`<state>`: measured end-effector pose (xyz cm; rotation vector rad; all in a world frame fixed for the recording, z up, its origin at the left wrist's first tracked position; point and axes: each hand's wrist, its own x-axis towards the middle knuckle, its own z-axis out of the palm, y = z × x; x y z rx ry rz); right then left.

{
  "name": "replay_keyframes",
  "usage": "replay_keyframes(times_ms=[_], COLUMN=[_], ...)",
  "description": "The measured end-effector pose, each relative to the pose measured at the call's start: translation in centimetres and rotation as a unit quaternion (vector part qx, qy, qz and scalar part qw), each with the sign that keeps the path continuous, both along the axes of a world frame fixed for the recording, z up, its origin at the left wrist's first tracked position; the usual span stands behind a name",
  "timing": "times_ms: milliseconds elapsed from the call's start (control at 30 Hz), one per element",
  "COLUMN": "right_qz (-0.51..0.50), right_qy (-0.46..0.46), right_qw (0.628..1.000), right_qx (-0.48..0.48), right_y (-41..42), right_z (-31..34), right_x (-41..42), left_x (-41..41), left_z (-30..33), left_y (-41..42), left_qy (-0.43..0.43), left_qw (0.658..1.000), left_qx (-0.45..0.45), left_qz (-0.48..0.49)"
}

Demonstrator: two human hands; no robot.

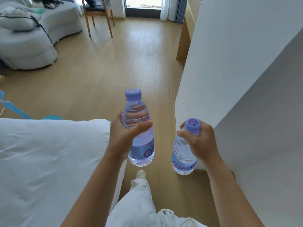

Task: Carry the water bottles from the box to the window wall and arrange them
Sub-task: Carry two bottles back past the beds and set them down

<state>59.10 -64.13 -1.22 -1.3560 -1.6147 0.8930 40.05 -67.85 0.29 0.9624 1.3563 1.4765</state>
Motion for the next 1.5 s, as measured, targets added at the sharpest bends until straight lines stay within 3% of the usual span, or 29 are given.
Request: replay_keyframes(times_ms=[467, 1000, 1500], right_qz=[-0.053, 0.014, -0.091], right_qy=[0.01, -0.024, 0.0], right_qw=[0.998, 0.999, 0.996], right_qx=[0.025, 0.04, 0.005], right_y=[28.3, 66.4, 92.8], right_z=[2.6, 3.4, 2.1], right_x=[-9.8, -14.4, -15.0], left_x=[-10.6, -13.9, -14.2], left_z=[2.0, 2.6, 1.6], left_y=[30.1, 66.8, 97.2], left_qy=[-0.029, -0.012, -0.028], left_qw=[0.998, 0.999, 0.991], left_qx=[0.01, 0.007, 0.014], left_qz=[-0.048, -0.037, -0.132])
